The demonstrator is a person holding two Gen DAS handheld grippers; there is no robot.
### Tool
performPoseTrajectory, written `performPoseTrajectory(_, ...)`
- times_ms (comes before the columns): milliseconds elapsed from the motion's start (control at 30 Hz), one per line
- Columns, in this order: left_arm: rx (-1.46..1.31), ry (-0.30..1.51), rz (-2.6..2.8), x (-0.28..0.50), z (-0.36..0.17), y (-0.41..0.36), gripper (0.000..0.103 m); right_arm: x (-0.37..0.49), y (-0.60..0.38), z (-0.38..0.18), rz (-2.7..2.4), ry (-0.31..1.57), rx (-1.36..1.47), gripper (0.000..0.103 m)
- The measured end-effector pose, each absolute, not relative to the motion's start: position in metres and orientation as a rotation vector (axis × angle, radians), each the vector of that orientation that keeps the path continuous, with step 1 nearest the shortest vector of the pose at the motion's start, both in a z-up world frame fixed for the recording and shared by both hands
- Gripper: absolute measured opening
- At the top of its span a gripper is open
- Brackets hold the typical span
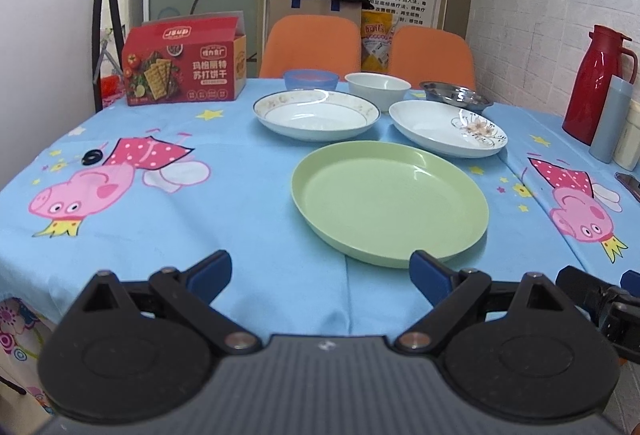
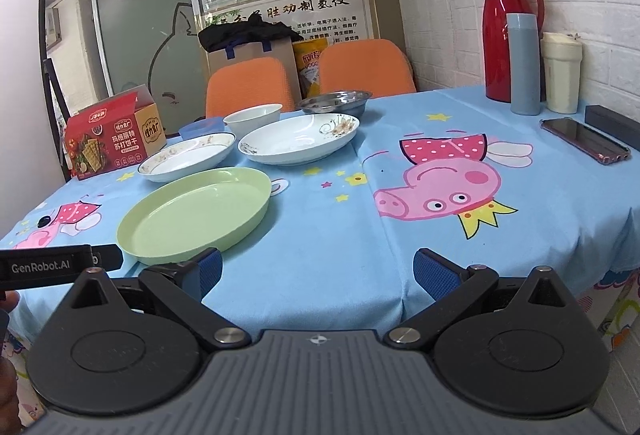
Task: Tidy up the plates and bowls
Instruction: 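Move the right gripper to the green plate rim and close on it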
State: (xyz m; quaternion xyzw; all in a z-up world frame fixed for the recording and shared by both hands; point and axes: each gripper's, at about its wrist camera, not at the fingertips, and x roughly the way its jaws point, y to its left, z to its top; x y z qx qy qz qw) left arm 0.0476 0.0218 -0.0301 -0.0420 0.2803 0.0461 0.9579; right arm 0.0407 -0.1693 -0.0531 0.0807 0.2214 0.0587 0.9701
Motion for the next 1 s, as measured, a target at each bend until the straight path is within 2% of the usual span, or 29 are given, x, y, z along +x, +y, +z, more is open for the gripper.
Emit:
performPoseTrajectory(533,-0.074,0.622,0.123,0.102,-0.012,0.045,0.091,0.099,-0.147,-0.033,0.176,0.519,0.075,0.103)
performPoseTrajectory(1000,-0.107,0.744,0.047,0.172,-0.036,0.072,0.091,0.175,-0.119,-0.060,0.252,0.665,-0.019,0.103)
